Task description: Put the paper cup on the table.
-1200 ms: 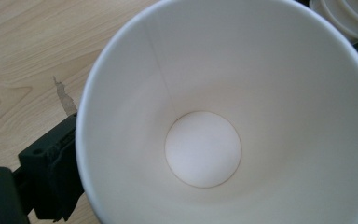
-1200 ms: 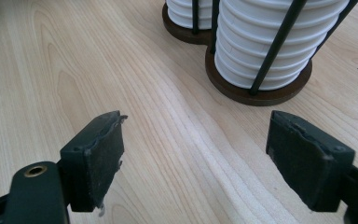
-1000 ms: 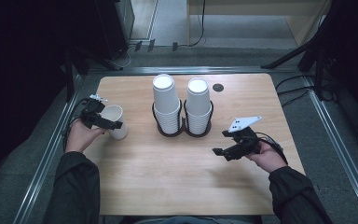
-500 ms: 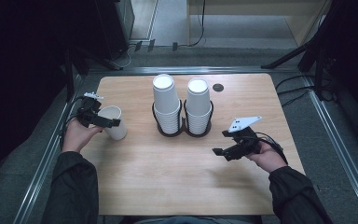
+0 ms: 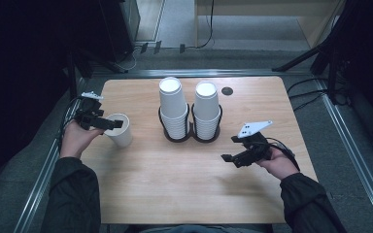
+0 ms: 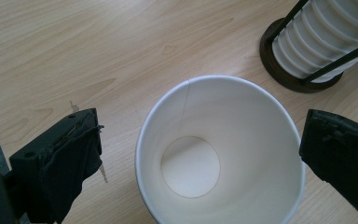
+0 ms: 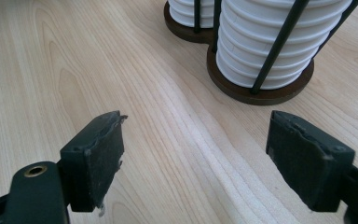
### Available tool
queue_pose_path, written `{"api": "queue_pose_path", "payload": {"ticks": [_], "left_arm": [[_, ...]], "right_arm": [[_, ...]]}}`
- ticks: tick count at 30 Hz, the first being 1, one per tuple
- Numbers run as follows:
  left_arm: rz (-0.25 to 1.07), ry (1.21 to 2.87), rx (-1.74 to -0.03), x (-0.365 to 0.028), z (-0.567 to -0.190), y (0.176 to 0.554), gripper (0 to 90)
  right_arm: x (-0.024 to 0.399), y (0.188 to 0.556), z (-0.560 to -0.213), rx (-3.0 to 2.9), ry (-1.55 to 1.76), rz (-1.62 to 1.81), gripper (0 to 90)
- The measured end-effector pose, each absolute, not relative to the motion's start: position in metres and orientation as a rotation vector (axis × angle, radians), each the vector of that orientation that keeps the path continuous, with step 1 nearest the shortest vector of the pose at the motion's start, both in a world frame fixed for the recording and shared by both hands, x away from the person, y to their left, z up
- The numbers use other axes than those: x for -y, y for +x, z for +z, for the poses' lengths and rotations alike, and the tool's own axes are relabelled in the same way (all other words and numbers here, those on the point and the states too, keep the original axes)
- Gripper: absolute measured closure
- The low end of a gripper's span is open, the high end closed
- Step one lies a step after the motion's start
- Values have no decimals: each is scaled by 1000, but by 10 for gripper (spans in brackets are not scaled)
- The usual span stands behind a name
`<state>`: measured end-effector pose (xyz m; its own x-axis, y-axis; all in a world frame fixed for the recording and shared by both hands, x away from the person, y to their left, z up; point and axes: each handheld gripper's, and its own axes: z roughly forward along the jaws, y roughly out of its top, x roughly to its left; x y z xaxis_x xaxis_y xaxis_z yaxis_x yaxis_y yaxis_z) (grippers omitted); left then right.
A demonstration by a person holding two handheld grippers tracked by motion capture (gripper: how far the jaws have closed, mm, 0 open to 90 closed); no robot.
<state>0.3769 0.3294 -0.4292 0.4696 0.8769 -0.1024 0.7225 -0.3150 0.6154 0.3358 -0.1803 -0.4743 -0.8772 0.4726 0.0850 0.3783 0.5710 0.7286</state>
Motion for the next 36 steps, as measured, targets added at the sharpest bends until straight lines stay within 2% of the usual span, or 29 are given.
{"api": "queue_pose_path", "payload": {"ticks": [12, 20, 26, 36], "left_arm": [[335, 2080, -1291, -325, -404, 367, 0], [312, 2078, -1228, -309, -391, 356, 0], [396, 2119, -1170, -291, -389, 347, 0], [307, 2120, -1130, -261, -392, 341, 0]], "right_arm": [[179, 336, -474, -2678, 721, 1202, 194], [176, 339, -473, -2678, 710, 1211, 194], [170, 343, -472, -2681, 699, 1214, 194], [166, 348, -469, -2676, 707, 1244, 192]]}}
